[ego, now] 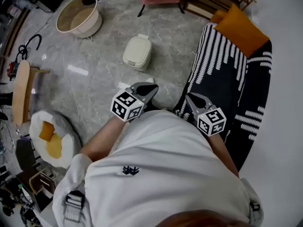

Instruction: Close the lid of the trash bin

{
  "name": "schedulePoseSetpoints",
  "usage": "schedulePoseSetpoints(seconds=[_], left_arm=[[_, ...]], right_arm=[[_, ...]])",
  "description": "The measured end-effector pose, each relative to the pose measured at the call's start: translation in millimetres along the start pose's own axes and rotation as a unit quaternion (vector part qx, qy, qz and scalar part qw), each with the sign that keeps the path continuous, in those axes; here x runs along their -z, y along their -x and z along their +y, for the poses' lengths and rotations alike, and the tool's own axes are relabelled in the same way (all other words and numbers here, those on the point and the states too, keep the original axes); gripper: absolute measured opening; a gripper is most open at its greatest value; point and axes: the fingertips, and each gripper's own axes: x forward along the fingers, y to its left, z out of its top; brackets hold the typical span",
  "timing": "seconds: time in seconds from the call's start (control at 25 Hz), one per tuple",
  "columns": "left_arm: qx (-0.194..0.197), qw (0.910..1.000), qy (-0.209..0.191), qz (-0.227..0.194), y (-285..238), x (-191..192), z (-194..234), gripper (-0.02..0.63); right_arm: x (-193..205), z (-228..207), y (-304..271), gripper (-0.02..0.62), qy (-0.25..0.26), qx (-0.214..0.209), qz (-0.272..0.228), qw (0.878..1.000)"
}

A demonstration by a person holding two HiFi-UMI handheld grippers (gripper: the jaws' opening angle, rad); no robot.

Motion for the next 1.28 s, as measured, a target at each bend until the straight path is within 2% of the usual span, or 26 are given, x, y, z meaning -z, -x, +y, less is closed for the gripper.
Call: schedulePoseSetpoints(seconds=[0.44, 0.84, 1.08, 1.28], left_arm=[[0.014, 0.9994, -0.030, 0.006, -14.3, -12.2, -6.4, 0.064], [0.018, 0.9995, -0.024, 0.006, -21.5, -10.8, -14.6, 0.064], [0.009, 0.9995, -0.029, 0.009, -11.4, -8.3, -22.8, 0.064], [-0.004, 0.9997, -0.016, 0.017, 5.6, 7.0, -33.3, 0.064]], right_arm=[[-7.8, -2.5, 10.6, 0.006, 0.021, 0.010, -0.014, 1.000], [-6.7, -9.1, 21.4, 0.003, 0.021, 0.022, -0.025, 0.999], [5.0, 0.9, 21.2, 0.003, 0.019, 0.011, -0.024, 0.999], [24.1, 14.9, 17.6, 0.003, 0.015, -0.006, -0.015, 1.000]])
